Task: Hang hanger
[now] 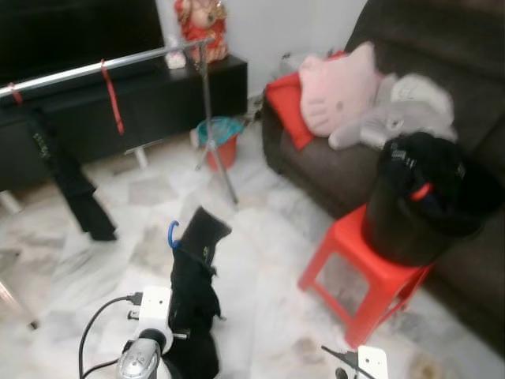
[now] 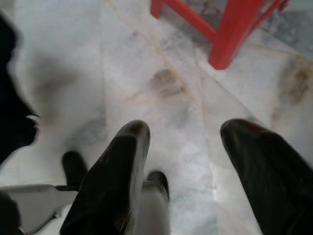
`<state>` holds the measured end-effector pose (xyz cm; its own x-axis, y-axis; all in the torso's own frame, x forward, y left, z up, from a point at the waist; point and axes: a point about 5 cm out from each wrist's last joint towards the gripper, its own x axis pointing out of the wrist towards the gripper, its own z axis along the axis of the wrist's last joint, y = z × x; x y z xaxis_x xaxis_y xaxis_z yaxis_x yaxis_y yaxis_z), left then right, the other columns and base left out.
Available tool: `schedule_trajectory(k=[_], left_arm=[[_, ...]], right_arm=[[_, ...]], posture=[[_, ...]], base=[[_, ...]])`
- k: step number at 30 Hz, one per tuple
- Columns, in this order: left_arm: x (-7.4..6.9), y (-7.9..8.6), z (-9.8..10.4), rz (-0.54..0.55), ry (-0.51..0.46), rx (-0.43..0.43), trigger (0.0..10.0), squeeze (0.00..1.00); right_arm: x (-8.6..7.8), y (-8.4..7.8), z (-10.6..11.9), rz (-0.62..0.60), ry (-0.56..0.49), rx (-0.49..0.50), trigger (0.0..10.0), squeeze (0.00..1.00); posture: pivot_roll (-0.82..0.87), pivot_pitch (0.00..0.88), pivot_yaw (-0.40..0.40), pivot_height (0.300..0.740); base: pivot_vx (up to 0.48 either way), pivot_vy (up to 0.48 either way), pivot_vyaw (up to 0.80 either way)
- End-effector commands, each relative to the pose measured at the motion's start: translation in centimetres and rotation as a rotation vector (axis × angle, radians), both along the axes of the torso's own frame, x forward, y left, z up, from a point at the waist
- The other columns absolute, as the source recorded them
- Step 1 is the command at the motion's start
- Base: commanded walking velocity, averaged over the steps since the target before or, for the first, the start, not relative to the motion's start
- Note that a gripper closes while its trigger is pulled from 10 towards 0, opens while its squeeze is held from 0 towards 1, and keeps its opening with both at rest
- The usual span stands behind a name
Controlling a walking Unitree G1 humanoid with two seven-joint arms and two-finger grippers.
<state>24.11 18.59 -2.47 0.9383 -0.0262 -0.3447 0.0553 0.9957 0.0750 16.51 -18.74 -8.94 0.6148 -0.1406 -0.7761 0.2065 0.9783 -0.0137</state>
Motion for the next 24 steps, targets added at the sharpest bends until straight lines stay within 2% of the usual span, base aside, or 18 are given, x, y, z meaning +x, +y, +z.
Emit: schedule_trajectory(k=[1, 4, 21, 24], left_arm=[[0.3, -0.01, 0.41, -0.002, -0.026, 0.0, 10.0, 0.0], [0.3, 0.07, 0.46, 0.0, -0.029, 0.001, 10.0, 0.0], [0.74, 0.1, 1.09, -0.008, -0.058, -0.002, 10.0, 0.0], [0.98, -0.11, 1.38, -0.024, -0.071, -0.003, 10.0, 0.0]], right_arm=[[-0.37, -0.26, -0.1, 0.009, 0.005, -0.017, 10.0, 0.0], [-0.26, -0.2, -0.04, 0.029, -0.001, -0.02, 10.0, 0.0], [-0.19, -0.02, -0.01, 0.021, -0.012, -0.01, 10.0, 0.0], [-0.29, 0.0, -0.05, -0.003, -0.013, 0.003, 10.0, 0.0]], posture=[[-0.15, 0.0, 0.041, 0.74], [-0.15, 0.0, 0.041, 0.74], [-0.14, 0.0, 0.045, 0.74], [-0.14, 0.0, 0.048, 0.74]], base=[[-0.349, 0.0, 0.0], [-0.346, 0.0, 0.0], [-0.345, 0.0, 0.8], [-0.092, 0.0, 0.17]])
